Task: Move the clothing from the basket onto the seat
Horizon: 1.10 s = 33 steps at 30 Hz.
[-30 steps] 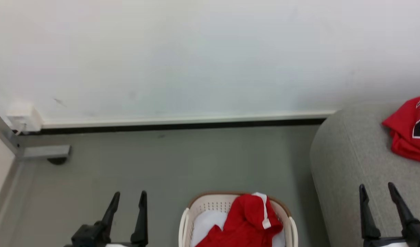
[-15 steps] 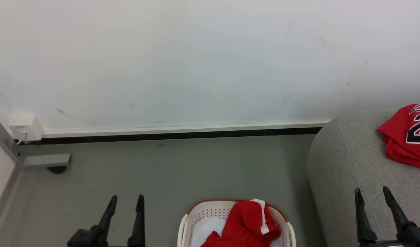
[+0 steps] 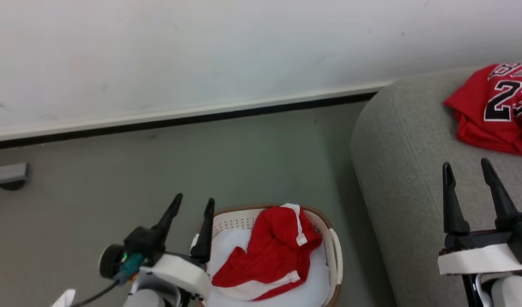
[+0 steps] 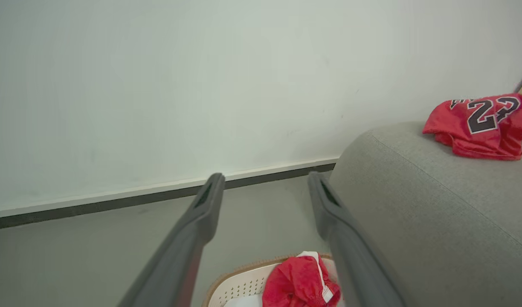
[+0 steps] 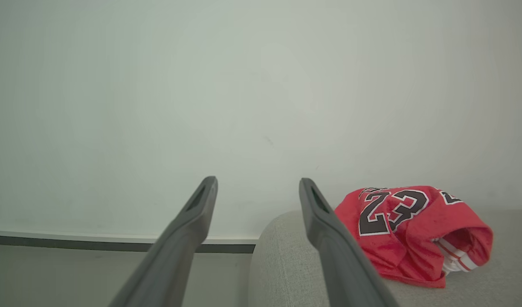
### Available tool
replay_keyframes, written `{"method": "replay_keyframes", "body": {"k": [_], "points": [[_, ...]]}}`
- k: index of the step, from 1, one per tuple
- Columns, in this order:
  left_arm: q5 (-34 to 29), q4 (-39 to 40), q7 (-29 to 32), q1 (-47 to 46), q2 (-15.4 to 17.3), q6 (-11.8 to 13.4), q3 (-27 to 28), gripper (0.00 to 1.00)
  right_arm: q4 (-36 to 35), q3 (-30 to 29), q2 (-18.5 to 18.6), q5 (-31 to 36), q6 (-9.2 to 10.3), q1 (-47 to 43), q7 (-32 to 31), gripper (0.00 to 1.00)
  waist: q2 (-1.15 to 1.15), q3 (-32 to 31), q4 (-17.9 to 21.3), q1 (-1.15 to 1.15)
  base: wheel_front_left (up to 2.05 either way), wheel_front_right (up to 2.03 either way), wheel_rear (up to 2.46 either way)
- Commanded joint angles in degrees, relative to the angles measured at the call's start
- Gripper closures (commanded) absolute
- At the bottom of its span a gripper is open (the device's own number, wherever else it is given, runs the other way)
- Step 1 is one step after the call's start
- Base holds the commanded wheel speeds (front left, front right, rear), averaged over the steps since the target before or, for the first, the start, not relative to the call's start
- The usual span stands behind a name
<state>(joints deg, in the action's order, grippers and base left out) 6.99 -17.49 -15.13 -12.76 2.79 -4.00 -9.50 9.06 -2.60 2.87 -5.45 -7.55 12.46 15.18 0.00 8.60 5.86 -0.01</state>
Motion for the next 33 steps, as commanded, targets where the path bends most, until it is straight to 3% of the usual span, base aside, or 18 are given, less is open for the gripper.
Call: {"method": "replay_keyframes", "body": {"k": [1,9,15,27,33], "points": [[-1.0,-3.1,0.1,-3.0,0.2,0.1,-0.9,0.0,-0.7,-0.2,0.1,-0.2,0.12,2.1,-0.1,0.0,0.0,6.5,5.0,0.01,0.0,0.0,0.0],[-4.9,-18.9,7.1,-18.1,1.1,-1.1,-5.8,0.0,-3.6,1.8,0.0,-4.5,0.12,10.8,-0.1,0.0,0.0,19.4,12.2,0.01,0.0,0.0,0.0],[-7.4,-29.3,15.3,-26.4,2.4,-1.5,-8.5,0.0,-6.4,2.9,0.0,-7.4,0.12,16.0,-0.1,0.0,0.0,28.7,15.2,0.01,0.0,0.0,0.0],[-10.2,-40.7,22.0,-40.4,5.4,1.6,-9.9,0.0,-12.4,3.3,0.0,-11.5,0.12,25.2,-0.1,0.0,0.0,44.7,17.7,0.01,0.0,0.0,0.0],[-11.8,-45.0,23.1,-44.9,6.3,2.8,-11.4,0.0,-15.0,2.4,0.0,-12.5,0.12,25.9,-0.1,0.0,0.0,48.5,17.3,0.01,0.0,0.0,0.0]]}}
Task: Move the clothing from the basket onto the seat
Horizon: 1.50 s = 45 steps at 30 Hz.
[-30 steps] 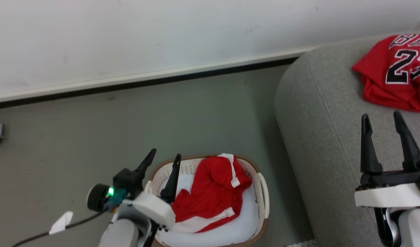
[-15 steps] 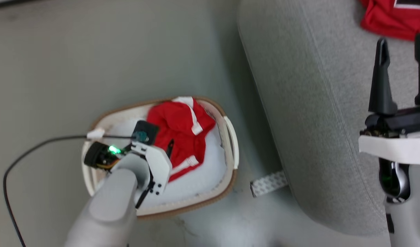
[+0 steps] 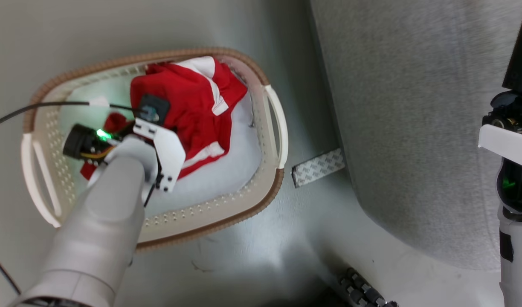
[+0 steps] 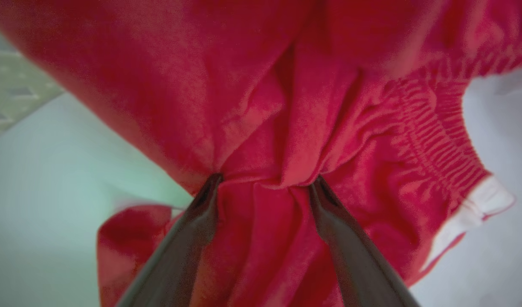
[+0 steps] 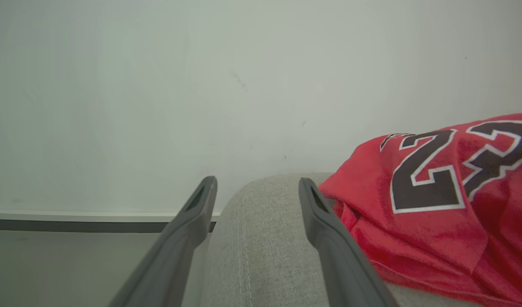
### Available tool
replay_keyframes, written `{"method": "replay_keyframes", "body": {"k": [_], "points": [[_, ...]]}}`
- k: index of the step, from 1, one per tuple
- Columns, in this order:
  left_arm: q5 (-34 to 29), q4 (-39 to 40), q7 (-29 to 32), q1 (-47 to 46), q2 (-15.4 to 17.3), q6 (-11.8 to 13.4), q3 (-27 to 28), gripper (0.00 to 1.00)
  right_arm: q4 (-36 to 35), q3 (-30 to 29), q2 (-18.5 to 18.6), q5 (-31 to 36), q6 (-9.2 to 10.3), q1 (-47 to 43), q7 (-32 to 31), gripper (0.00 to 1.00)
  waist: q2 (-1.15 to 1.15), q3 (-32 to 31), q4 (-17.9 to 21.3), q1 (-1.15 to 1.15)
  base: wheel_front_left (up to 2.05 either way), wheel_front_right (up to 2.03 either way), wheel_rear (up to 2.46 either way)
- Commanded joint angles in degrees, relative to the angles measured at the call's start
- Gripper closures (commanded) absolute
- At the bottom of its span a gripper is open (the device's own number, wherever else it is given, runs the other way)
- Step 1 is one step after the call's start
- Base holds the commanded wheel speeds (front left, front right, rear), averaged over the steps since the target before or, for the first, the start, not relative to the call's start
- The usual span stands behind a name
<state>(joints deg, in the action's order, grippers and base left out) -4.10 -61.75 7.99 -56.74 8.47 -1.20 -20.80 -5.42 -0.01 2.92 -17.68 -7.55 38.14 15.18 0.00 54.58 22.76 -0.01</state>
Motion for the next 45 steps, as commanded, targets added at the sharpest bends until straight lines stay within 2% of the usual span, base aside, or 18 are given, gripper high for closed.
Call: {"method": "replay_keyframes", "body": {"k": [1,3,4,5,6,7,11,14,22,28,37,45], "points": [[-0.9,-1.4,-0.2,-1.3,0.6,0.1,-0.3,0.0,-0.7,-0.4,0.0,-0.4,0.12,-0.1,-0.1,0.0,0.0,2.8,0.4,0.01,0.0,0.0,0.0],[-0.8,-3.0,-0.4,-1.4,0.7,-0.1,-0.7,0.0,-1.1,-0.4,0.0,-0.5,0.12,-0.8,-0.1,0.0,0.0,3.1,0.2,0.01,0.09,0.09,0.09],[-0.8,-3.6,-0.7,-1.5,1.0,-0.3,-0.9,0.33,-1.1,-0.4,0.0,-0.6,0.12,-0.9,-0.1,0.0,0.0,3.1,0.2,0.01,0.07,0.07,0.07],[-0.8,-3.6,-0.7,-1.5,1.0,-0.3,-0.9,0.33,-1.1,-0.4,0.0,-0.6,0.12,-0.9,-0.1,0.0,0.0,3.1,0.2,0.01,0.07,0.07,0.07],[-0.9,-4.1,-1.1,-1.6,1.3,-0.1,-1.0,0.89,-1.0,-0.5,0.0,-0.8,0.12,-1.1,-0.1,0.0,0.0,3.1,0.2,0.01,0.0,0.0,0.0],[-0.7,-4.7,-1.4,-1.6,1.4,-0.2,-1.0,1.0,-0.8,-0.7,0.0,-1.2,0.12,-1.3,-0.1,0.0,0.0,3.0,0.3,0.01,0.0,0.0,0.0],[0.8,-5.1,-4.0,-1.3,2.2,-0.3,-0.5,1.0,1.0,-0.1,0.0,-2.6,0.12,-1.8,0.0,0.0,0.0,1.3,1.0,0.01,0.0,0.0,0.0],[2.1,-5.2,-6.7,0.5,-0.1,-1.1,-0.3,1.0,2.5,-0.8,0.0,-1.7,0.12,-3.4,-0.1,0.0,0.0,-3.0,-0.7,0.01,0.0,0.0,0.0],[7.0,-5.5,-14.2,7.8,-4.4,-3.6,0.2,1.0,6.2,-2.2,0.1,1.9,0.12,-10.1,-0.1,0.0,0.0,-18.8,-6.9,0.01,0.0,0.0,0.0],[12.1,-3.8,-17.6,13.2,-5.5,-5.3,0.1,1.0,8.6,-3.1,0.1,4.2,0.12,-16.4,-0.1,0.0,0.0,-30.0,-11.2,0.01,0.0,0.0,0.0],[23.2,8.9,-17.4,19.4,-5.5,-6.1,-6.0,1.0,11.4,-4.1,0.1,7.6,0.12,-24.5,-0.1,0.0,0.0,-42.6,-16.3,0.01,0.0,0.0,0.0],[27.5,23.6,-16.6,21.6,-5.2,-3.5,-5.3,1.0,13.7,-1.5,0.1,9.5,0.13,-30.8,-0.1,0.0,0.0,-50.5,-18.2,0.01,0.0,0.0,0.0]]}}
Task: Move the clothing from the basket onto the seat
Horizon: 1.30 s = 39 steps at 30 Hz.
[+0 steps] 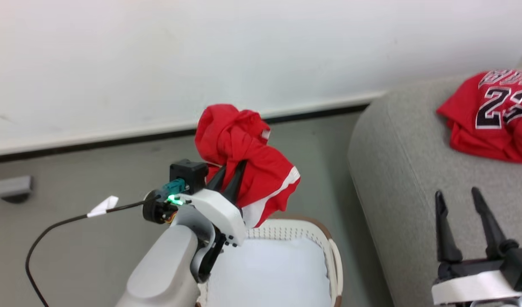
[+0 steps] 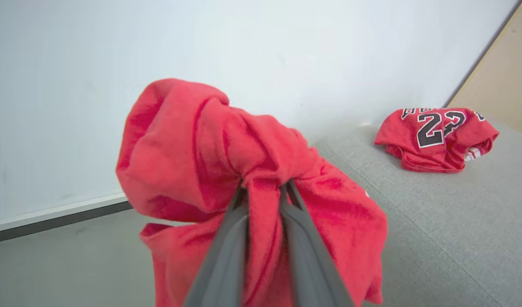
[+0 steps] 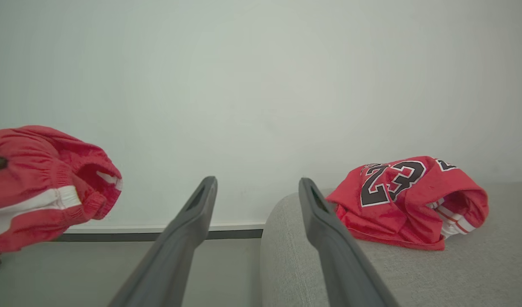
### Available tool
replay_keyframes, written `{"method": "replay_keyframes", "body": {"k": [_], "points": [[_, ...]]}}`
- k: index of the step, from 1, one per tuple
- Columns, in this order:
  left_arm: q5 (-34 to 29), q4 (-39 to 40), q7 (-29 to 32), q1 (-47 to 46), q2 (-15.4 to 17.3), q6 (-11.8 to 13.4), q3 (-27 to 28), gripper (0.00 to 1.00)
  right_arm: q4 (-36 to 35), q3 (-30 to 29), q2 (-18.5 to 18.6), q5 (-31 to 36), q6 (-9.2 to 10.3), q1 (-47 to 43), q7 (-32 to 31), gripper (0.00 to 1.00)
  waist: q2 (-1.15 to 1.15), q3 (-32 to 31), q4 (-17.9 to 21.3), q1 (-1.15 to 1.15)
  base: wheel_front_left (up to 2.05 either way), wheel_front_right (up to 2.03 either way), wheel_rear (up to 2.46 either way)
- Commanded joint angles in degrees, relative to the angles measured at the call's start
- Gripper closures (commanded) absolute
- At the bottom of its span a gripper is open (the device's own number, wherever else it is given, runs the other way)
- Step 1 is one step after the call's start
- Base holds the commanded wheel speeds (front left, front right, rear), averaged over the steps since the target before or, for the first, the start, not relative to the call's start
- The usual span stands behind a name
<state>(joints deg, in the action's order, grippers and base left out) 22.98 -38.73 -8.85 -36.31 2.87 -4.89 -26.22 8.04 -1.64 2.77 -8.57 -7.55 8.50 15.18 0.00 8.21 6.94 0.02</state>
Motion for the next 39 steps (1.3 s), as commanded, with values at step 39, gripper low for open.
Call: {"method": "replay_keyframes", "body": {"k": [39], "points": [[2.9,33.8,10.5,11.2,5.1,5.7,-1.3,1.0,1.5,51.3,23.3,-33.5,0.13,21.9,-2.1,0.0,0.0,-12.2,-3.7,-0.02,0.0,0.0,0.0]]}}
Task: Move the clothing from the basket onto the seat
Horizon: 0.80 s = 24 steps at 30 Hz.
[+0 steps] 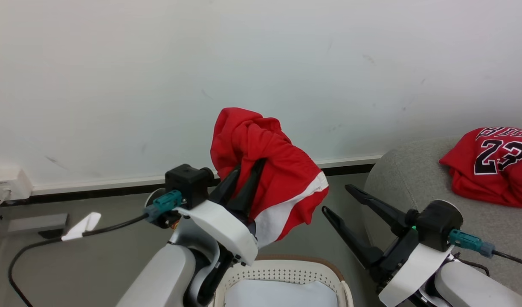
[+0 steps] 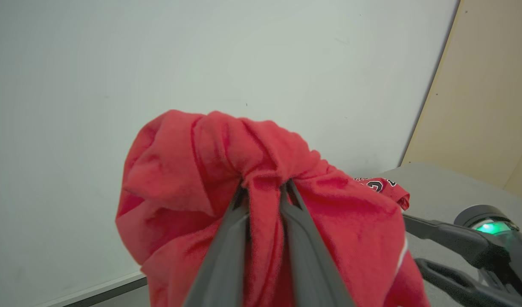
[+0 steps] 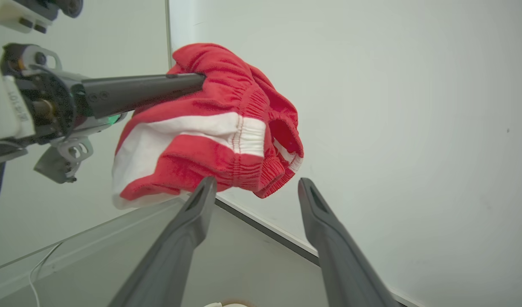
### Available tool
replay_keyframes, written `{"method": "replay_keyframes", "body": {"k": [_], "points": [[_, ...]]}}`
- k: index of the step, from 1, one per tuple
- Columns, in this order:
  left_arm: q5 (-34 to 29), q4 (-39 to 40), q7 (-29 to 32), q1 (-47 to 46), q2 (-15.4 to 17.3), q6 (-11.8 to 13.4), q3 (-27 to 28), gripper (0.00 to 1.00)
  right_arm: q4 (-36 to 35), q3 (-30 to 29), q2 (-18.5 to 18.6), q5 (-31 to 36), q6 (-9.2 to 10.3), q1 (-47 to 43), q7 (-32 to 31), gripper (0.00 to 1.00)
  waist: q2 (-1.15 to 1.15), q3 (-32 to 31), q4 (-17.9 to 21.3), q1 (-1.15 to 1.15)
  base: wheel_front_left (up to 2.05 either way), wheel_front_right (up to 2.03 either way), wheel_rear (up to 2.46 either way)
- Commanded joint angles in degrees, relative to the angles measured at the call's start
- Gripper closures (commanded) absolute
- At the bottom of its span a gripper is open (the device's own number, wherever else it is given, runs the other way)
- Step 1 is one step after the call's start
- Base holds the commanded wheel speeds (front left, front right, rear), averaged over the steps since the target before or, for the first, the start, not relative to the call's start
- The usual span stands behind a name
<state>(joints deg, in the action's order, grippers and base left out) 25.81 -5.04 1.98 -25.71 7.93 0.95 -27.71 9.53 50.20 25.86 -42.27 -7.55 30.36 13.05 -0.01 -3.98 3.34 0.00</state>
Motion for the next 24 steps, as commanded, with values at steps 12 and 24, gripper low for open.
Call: {"method": "replay_keyframes", "body": {"k": [12,24], "points": [[0.5,-0.5,0.3,-0.3,-1.3,-1.4,-2.9,1.0,3.6,15.4,-0.8,-16.0,0.13,12.6,1.4,0.0,0.01,-0.6,-2.4,0.0,0.0,0.0,0.0],[1.3,-1.2,0.6,-0.9,-2.4,-1.4,-4.8,1.0,8.2,20.9,-5.6,-20.4,0.13,16.7,2.1,1.0,0.01,-0.6,-3.9,0.0,0.0,0.0,0.0]]}}
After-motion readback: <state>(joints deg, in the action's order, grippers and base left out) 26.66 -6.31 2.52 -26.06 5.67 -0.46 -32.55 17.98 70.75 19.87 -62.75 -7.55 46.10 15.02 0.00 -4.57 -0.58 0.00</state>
